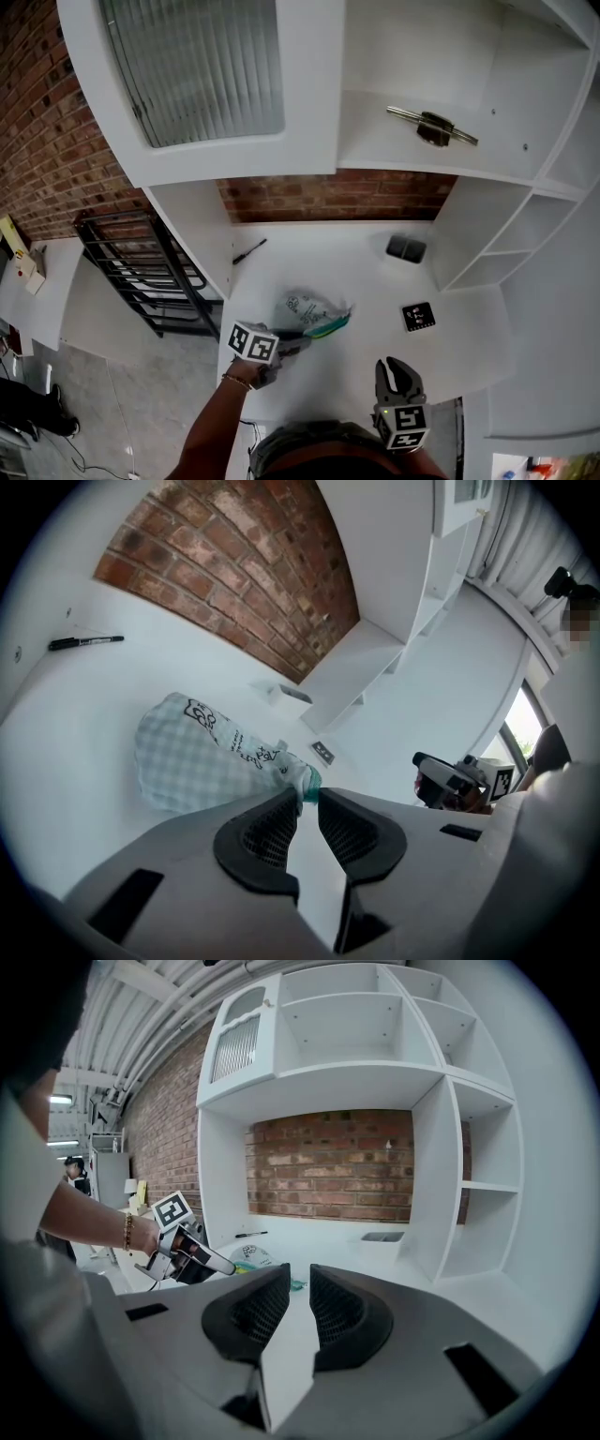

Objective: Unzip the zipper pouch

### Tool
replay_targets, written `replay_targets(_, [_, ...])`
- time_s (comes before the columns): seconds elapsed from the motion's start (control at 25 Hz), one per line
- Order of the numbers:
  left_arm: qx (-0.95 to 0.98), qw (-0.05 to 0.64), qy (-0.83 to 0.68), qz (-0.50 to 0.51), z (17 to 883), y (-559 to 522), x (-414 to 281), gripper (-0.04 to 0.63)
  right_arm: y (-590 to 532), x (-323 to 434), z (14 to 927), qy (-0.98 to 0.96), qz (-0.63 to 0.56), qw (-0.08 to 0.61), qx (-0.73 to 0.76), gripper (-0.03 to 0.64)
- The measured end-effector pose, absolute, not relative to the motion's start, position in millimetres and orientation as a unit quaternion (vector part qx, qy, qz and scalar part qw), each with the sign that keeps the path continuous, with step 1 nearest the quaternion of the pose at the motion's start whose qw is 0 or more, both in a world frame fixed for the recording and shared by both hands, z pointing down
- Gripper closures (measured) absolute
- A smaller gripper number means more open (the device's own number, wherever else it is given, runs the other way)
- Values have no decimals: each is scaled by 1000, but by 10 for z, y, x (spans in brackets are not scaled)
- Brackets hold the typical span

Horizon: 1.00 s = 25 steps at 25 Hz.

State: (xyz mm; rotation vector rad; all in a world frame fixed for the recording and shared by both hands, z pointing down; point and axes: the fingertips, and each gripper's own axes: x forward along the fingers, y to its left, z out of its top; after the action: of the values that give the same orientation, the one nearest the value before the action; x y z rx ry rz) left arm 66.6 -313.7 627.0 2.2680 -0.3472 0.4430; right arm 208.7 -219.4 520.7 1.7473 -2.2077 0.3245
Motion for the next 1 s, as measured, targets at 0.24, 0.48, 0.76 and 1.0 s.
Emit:
replay_targets(0.24, [896, 386, -151, 160, 6220, -3053, 628, 503, -2157, 2090, 5211, -771, 115, 150, 608, 563])
replay_targets(0.48, [897, 386, -162, 146, 6164, -2917, 602, 503, -2142, 2086, 5201, -776, 114, 146, 603, 563])
replay_targets(0.76, [906, 333, -215, 150, 6073, -2736, 476, 509, -2116, 2055, 5236, -788, 109, 146, 588, 564])
replay_targets(1.0, [910, 264, -290, 134, 5875, -2529, 350, 569, -2142, 1989, 5261, -800, 124, 134, 572, 568])
